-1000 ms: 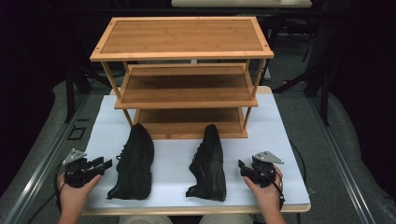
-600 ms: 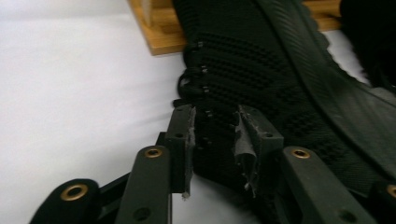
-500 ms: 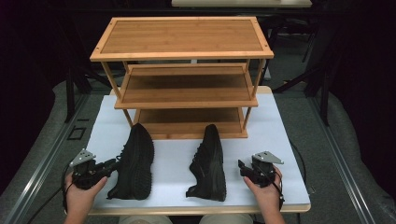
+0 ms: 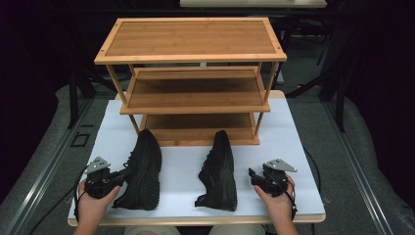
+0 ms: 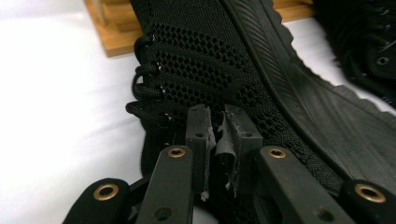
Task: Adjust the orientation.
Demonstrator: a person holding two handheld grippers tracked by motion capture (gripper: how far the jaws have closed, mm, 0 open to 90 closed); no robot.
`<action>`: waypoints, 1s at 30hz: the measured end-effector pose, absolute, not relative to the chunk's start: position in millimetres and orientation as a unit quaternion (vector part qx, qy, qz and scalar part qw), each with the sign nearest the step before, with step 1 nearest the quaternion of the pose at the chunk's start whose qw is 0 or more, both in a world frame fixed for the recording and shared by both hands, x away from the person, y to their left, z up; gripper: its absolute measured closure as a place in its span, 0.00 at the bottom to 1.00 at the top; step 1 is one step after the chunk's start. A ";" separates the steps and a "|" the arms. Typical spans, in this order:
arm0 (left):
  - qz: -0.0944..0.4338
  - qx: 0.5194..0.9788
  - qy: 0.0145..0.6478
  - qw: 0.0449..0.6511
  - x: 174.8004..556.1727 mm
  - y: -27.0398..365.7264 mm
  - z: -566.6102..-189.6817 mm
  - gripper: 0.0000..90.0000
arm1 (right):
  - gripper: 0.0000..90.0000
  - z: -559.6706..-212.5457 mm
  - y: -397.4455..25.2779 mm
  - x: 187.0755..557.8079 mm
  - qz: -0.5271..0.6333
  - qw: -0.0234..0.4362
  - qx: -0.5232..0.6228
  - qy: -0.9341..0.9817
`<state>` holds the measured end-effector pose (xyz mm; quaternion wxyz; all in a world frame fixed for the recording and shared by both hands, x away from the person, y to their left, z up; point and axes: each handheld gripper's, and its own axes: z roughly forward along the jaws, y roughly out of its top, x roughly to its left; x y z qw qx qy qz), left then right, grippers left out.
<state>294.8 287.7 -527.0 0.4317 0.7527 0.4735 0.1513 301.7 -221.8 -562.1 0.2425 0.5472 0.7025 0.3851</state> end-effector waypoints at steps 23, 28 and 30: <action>0.192 0.774 0.446 0.407 294.5 228.7 -487.7 0.81 | 0.45 -562.7 -224.2 301.4 0.399 0.222 0.559 0.692; 0.182 0.775 0.426 0.430 294.7 211.4 -475.2 0.73 | 0.45 -563.3 -225.9 301.4 0.401 0.219 0.561 0.691; 0.171 0.763 0.427 0.454 297.8 207.3 -472.8 0.70 | 0.45 -563.4 -227.4 301.6 0.401 0.218 0.563 0.689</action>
